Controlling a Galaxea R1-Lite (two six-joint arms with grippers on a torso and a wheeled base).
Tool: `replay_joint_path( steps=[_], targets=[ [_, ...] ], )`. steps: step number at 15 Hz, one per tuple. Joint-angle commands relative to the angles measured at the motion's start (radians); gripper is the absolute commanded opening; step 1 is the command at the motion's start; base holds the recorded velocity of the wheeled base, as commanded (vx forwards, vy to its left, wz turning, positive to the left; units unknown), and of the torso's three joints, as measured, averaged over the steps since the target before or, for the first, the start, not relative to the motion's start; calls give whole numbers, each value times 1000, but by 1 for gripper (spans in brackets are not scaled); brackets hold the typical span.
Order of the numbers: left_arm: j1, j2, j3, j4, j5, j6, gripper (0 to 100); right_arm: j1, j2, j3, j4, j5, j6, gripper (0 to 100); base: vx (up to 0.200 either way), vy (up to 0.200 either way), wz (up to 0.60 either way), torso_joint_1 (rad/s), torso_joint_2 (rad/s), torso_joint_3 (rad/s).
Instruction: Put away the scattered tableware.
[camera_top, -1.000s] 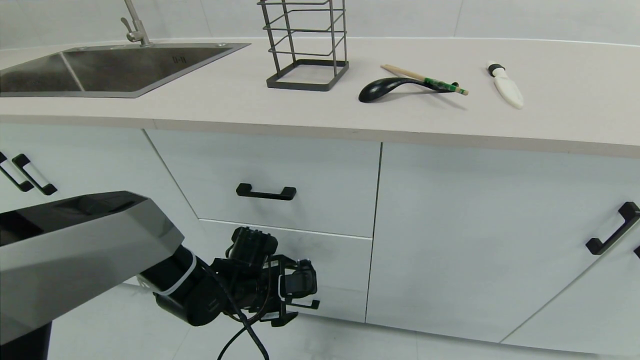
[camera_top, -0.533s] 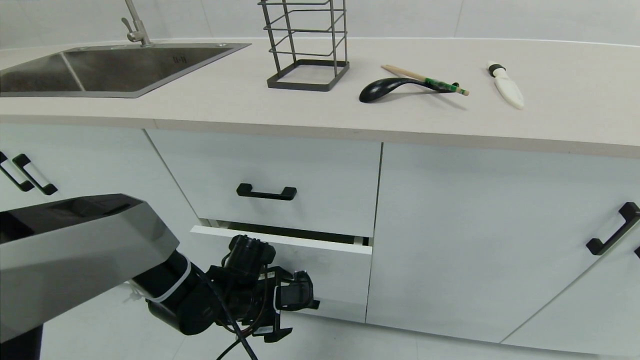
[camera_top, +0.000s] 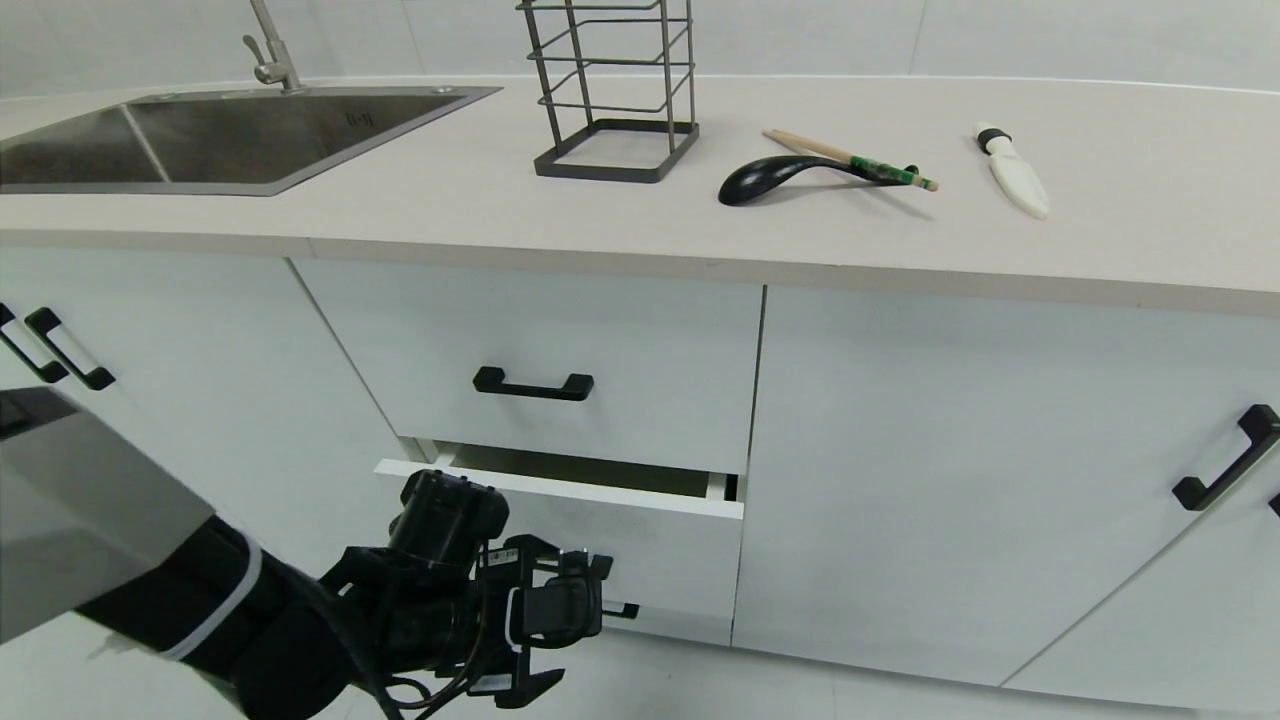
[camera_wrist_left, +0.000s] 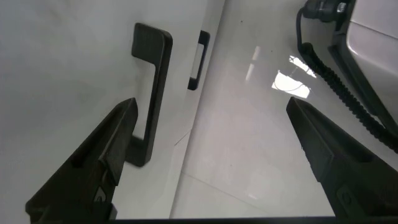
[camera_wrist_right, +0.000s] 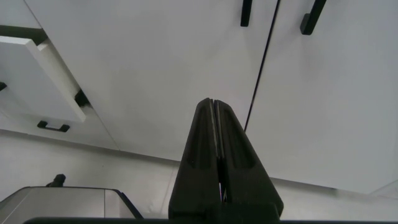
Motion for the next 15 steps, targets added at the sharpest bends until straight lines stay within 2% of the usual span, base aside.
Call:
replay_joint_path(
  steps=[1, 5, 6, 11, 13, 15],
  targets=[
    [-53, -155, 47, 2, -1, -20, 100, 0, 1, 0, 0, -1, 0, 0, 0, 0, 0, 0, 0, 0],
    [-130, -265, 36, 8, 1, -126, 100, 0, 1, 0, 0, -1, 0, 0, 0, 0, 0, 0, 0, 0],
    [-133, -273, 31, 13, 1, -137, 100, 0, 1, 0, 0, -1, 0, 0, 0, 0, 0, 0, 0, 0],
    [-130, -230, -119, 125, -24, -143, 100, 0, 1, 0, 0, -1, 0, 0, 0, 0, 0, 0, 0, 0],
    [-127, -149, -242, 187, -45, -142, 100, 0, 1, 0, 0, -1, 0, 0, 0, 0, 0, 0, 0, 0],
    [-110, -89, -321, 238, -71, -138, 100, 0, 1, 0, 0, -1, 0, 0, 0, 0, 0, 0, 0, 0]
  ],
)
